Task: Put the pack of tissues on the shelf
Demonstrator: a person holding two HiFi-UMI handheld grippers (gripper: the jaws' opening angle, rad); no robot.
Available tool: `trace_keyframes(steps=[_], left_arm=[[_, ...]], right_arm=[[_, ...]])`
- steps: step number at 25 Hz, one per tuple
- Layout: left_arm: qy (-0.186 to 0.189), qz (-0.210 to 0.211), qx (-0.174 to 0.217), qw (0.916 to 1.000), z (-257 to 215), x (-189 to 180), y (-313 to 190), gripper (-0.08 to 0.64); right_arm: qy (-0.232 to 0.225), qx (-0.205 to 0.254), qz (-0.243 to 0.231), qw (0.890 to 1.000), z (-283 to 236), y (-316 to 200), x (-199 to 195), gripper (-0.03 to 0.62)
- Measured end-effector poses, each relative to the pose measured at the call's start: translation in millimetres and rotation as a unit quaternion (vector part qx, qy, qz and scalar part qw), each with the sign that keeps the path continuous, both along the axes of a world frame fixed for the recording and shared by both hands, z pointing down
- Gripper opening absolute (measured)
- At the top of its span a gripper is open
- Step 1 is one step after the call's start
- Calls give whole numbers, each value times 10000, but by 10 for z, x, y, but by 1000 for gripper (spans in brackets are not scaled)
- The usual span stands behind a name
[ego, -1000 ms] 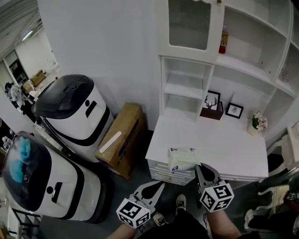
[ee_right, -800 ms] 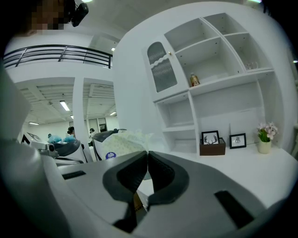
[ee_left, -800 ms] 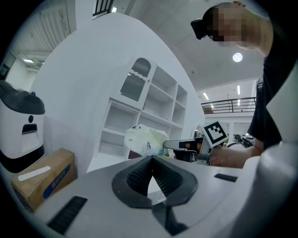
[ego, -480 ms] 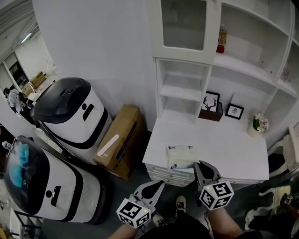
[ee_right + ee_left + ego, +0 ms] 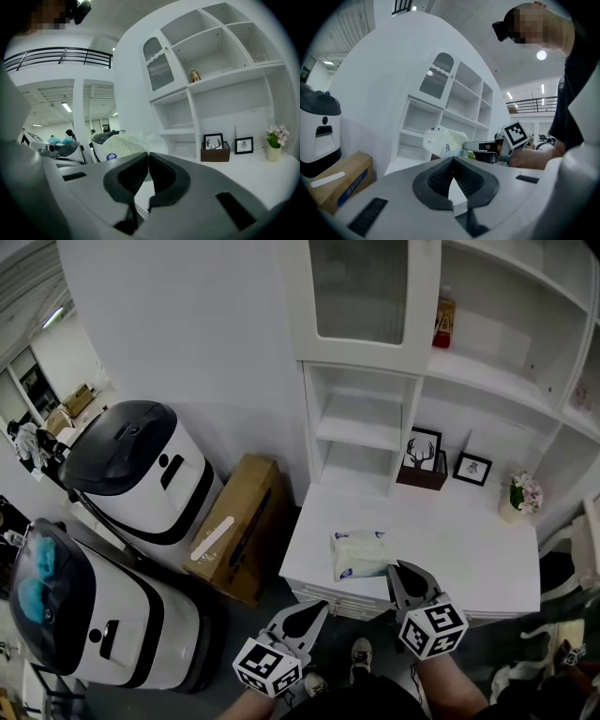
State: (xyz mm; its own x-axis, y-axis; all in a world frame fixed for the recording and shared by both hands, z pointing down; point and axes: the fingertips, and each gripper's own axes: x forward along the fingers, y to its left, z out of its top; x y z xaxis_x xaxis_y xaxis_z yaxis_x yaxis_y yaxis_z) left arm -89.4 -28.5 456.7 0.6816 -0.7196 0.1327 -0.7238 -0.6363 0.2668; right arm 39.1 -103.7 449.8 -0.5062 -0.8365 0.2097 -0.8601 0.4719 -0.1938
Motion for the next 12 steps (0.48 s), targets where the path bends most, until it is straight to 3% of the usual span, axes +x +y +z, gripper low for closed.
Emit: trace_keyframes(steps=[12], left_arm=[[-72,-255,-41,9996,29,133,-362,3]], right_arm=[[-70,-35,-214,9997,63,-472,103,8]])
